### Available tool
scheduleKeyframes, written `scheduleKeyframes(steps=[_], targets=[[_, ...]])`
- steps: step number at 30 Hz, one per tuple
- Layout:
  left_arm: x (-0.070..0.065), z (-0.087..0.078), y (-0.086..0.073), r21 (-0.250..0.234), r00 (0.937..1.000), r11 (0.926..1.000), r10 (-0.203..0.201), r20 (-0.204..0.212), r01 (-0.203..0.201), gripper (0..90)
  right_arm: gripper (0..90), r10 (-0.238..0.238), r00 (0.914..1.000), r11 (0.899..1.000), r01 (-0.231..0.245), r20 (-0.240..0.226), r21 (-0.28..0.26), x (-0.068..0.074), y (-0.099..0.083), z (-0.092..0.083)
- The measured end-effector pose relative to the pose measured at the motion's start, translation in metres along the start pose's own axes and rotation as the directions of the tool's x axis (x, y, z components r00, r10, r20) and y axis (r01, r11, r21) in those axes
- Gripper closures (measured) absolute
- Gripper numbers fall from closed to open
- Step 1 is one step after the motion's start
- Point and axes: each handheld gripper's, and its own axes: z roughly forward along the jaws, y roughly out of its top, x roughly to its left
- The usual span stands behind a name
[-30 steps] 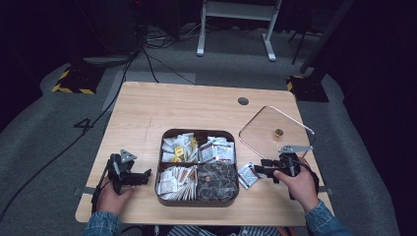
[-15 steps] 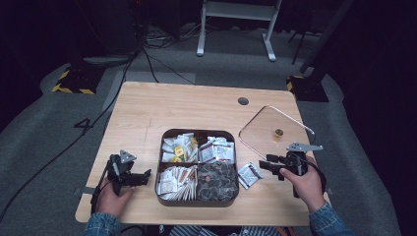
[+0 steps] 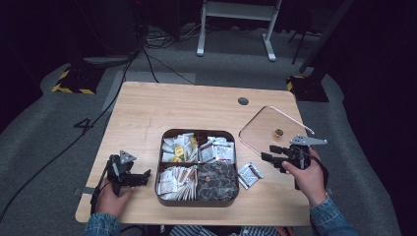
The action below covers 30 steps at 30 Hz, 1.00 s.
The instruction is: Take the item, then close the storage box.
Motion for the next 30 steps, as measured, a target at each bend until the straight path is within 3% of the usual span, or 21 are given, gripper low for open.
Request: scheduleKeyframes(steps=[17,20,24,30], targets=[[0.000,0.000,0.000,0.001,1.0000,1.0000,0.001,0.002,-0.001,1.3,39.1,-0.033,0.9946,0.997,0.039,0.098,-0.065,-0.029,0.019,-0.006],[-0.001,-0.001,-0.001,0.001,1.0000,1.0000,-0.001,0.002,0.001,1.5,38.1,-0.044,0.9905,0.997,0.052,0.130,-0.062,-0.036,0.020,-0.002],[-0.001,-0.001,-0.001,0.001,1.0000,1.0000,-0.001,0.002,0.001,1.5,36.5,-0.013,0.9820,0.999,0.023,0.189,-0.049,-0.049,0.019,0.012],[0.000,-0.001,-0.001,0.001,1.0000,1.0000,-0.001,0.002,0.001,1.5,36.3,0.001,0.9636,1.000,0.003,0.267,-0.014,-0.074,0.019,0.030]])
